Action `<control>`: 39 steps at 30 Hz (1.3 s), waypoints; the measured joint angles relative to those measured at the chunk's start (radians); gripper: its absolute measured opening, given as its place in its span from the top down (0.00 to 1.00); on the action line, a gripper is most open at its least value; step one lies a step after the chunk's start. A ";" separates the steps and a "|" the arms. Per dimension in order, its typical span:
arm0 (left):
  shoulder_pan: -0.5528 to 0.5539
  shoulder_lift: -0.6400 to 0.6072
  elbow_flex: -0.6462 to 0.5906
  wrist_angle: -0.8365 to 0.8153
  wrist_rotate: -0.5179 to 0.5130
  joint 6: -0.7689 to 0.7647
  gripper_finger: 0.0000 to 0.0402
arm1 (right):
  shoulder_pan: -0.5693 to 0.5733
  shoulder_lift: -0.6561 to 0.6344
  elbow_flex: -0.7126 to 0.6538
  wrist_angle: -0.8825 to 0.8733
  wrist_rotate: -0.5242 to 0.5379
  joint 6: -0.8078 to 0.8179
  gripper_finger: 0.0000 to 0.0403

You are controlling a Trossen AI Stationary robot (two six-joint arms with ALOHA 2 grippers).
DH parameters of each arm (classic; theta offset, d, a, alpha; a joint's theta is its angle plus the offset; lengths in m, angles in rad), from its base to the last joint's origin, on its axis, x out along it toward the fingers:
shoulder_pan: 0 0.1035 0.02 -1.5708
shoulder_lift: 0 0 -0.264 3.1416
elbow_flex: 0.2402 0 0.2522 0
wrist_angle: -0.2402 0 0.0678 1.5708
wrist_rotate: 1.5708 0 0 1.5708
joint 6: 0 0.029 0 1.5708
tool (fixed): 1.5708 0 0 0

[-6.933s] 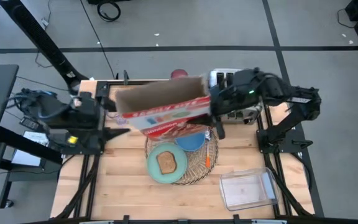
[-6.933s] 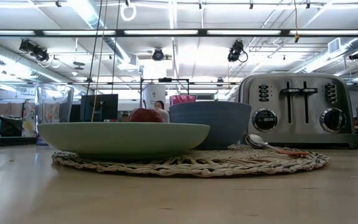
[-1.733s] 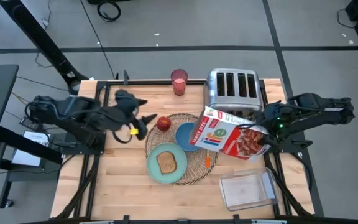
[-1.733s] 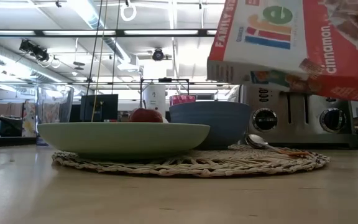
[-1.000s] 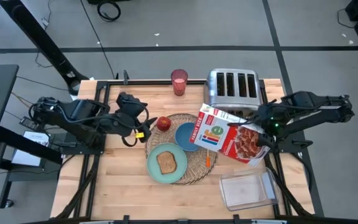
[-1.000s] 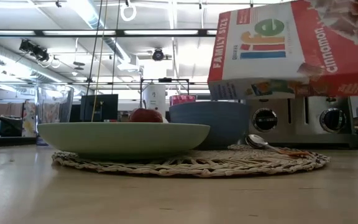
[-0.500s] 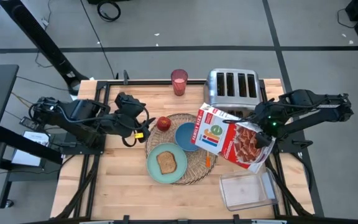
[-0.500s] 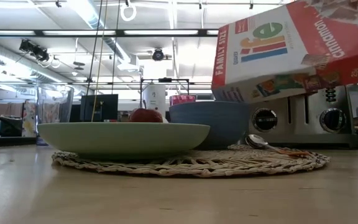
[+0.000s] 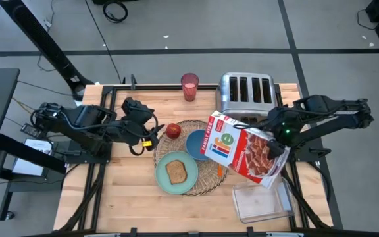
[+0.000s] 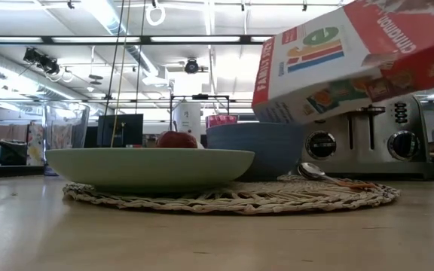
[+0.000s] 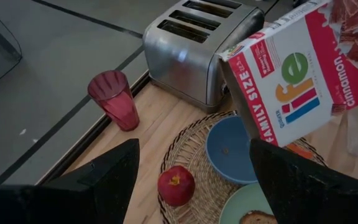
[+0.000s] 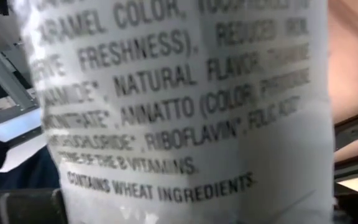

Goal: Arrange a breakfast setting
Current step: Pour the cereal from the cereal box into the blue bowl

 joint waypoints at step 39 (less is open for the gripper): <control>0.000 -0.001 0.000 -0.048 0.002 -0.030 0.23 | 0.000 -0.030 0.000 0.071 -0.056 0.182 0.42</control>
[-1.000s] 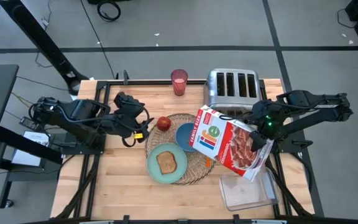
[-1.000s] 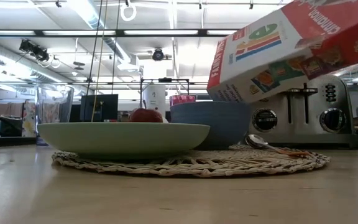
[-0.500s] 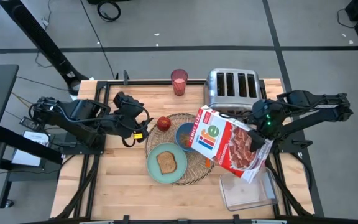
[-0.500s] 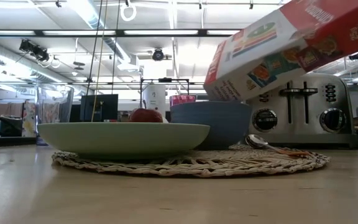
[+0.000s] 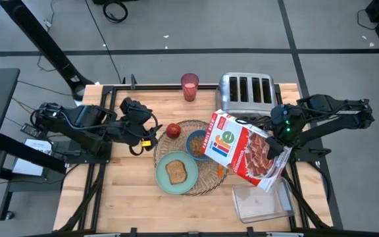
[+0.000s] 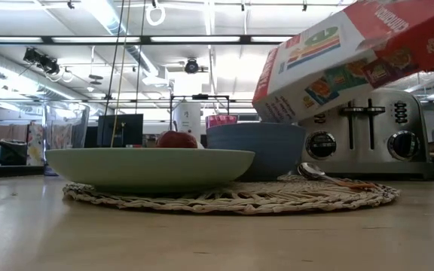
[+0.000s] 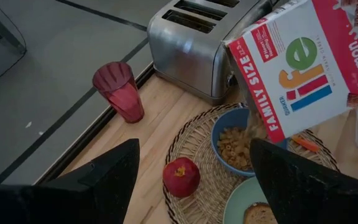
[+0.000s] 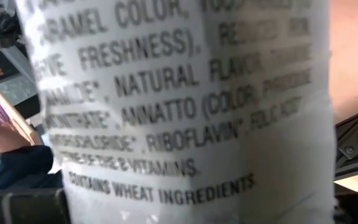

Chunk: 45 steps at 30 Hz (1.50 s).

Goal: Arrange a breakfast setting
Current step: Pour the cereal from the cereal box into the blue bowl

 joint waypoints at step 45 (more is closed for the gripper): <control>0.000 -0.121 0.001 0.036 0.009 -0.026 0.23 | 0.002 -0.038 0.000 -0.075 0.005 -0.155 0.42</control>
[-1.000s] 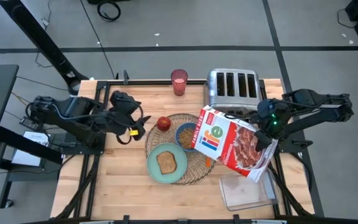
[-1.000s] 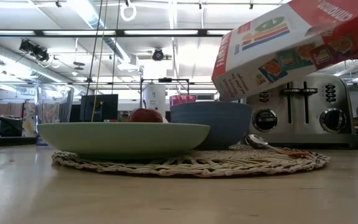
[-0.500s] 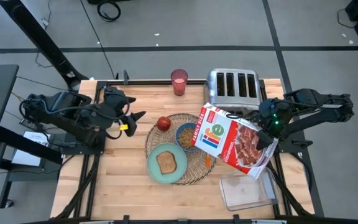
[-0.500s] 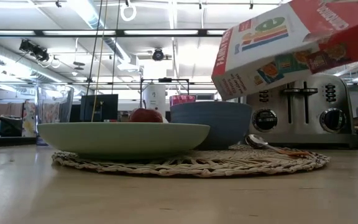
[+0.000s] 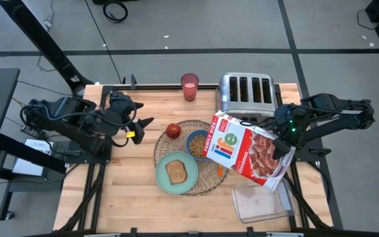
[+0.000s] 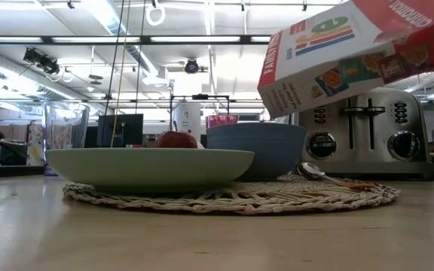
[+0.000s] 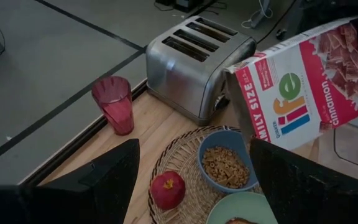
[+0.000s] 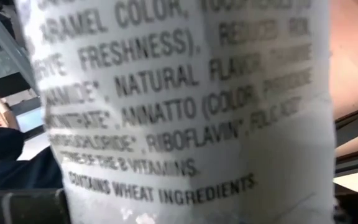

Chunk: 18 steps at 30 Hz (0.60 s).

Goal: Arrange a breakfast setting
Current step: Pour the cereal from the cereal box into the blue bowl

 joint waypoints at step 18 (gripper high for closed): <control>0.000 0.000 -0.001 0.000 0.000 0.000 0.23 | -0.020 0.026 0.000 0.023 -0.018 0.028 0.42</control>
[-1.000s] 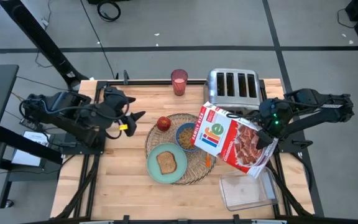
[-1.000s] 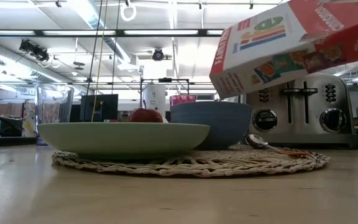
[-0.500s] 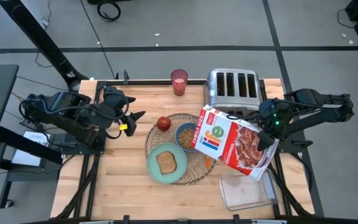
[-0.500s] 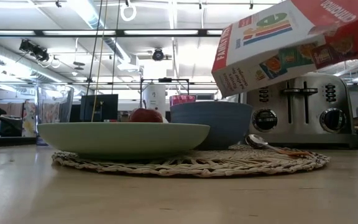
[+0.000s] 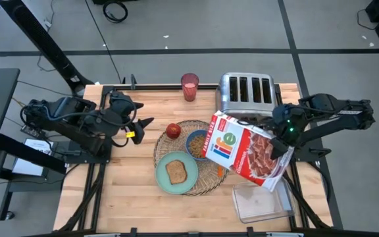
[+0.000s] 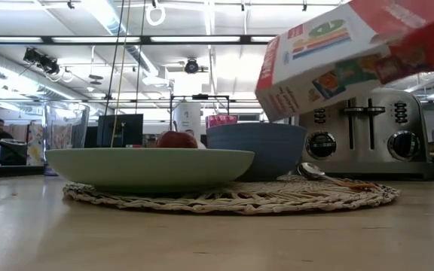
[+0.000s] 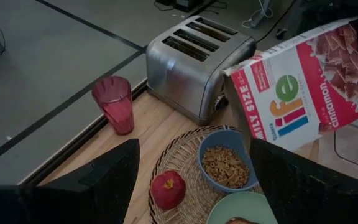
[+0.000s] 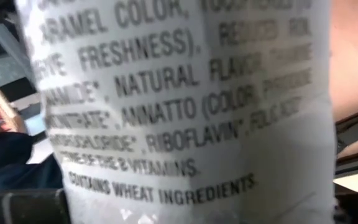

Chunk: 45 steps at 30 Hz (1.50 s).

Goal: Arrange a breakfast setting
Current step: Pour the cereal from the cereal box into the blue bowl

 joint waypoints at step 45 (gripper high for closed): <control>0.000 -0.056 0.000 0.069 0.054 -0.050 0.23 | -0.039 0.001 0.000 -0.073 0.144 -0.286 0.42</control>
